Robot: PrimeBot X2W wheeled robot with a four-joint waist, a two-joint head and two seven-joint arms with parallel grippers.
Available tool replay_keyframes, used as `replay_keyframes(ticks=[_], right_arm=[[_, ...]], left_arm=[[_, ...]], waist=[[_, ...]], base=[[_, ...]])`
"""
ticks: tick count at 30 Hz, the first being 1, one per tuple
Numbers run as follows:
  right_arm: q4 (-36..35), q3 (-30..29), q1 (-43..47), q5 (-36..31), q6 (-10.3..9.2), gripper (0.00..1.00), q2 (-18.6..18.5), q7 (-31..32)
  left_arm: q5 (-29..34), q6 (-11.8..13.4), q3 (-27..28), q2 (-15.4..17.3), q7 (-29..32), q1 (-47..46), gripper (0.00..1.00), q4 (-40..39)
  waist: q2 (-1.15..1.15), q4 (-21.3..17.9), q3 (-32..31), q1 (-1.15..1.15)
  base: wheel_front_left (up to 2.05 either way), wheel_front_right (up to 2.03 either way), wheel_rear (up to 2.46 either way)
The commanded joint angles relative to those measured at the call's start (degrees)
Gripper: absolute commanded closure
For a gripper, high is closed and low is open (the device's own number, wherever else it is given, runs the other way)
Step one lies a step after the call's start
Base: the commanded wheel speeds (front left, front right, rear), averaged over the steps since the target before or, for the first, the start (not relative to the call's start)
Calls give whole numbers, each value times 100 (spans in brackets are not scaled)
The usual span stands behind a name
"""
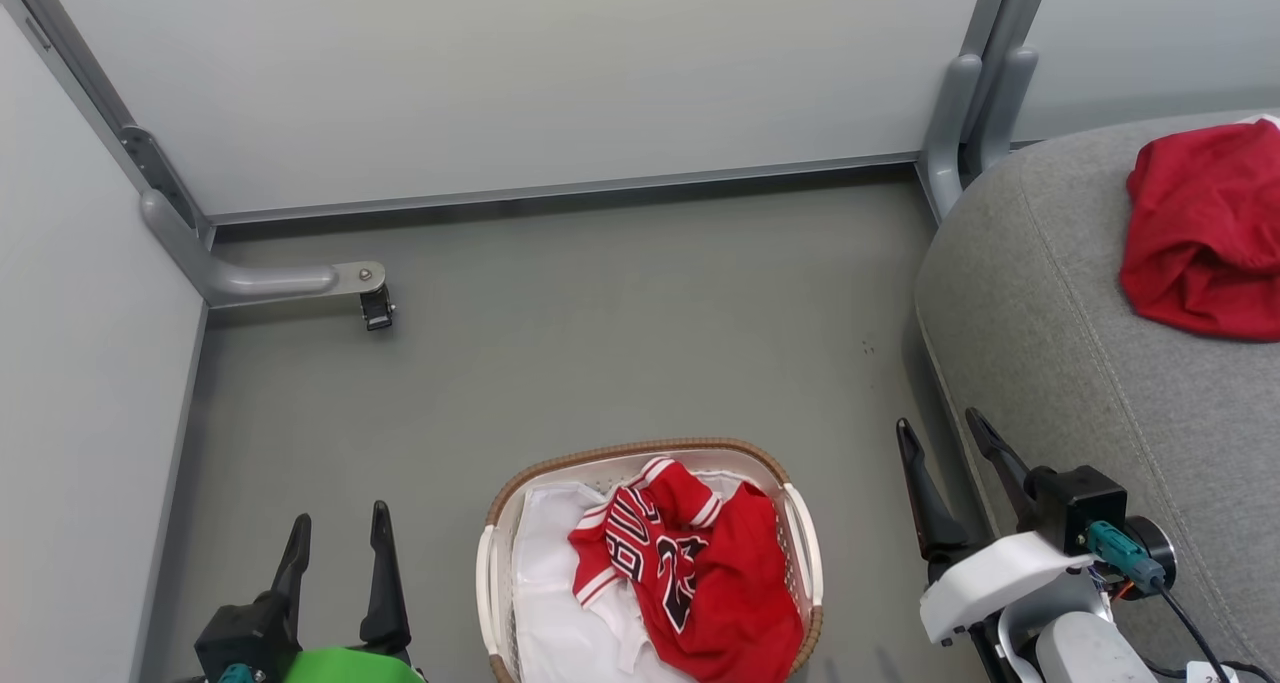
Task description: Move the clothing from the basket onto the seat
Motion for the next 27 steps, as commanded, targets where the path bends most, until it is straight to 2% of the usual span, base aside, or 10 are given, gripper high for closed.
replay_keyframes(ticks=[1, 8, 14, 20, 27], right_arm=[[-5, -16, -31, -21, -8, 0, -20, -28], [-149, -193, -279, -127, -8, 0, -20, -28], [-422, -444, -773, -328, -8, 0, -21, -29], [-747, -658, -1444, -511, -8, 0, -18, -28], [-983, -662, -2163, -498, -8, 0, -17, -28]], left_arm=[[78, -34, -5, 0, -5, -85, 0, 32], [305, -110, -205, 27, -5, -460, 0, 98], [710, -344, -747, 145, 125, -1458, 0, 424], [842, -541, -1545, 75, 548, -2771, 0, 1156], [1003, -589, -2494, 31, 817, -3880, 0, 2408]], waist=[[0, -5, 29, 0], [0, -30, 396, 0], [0, -104, 1186, 0], [0, -320, 2198, 0], [0, -728, 3151, 0]], base=[[0, 0, 0], [0, 0, 0], [0, 0, 0], [0, 0, 0], [0, 0, 0]])
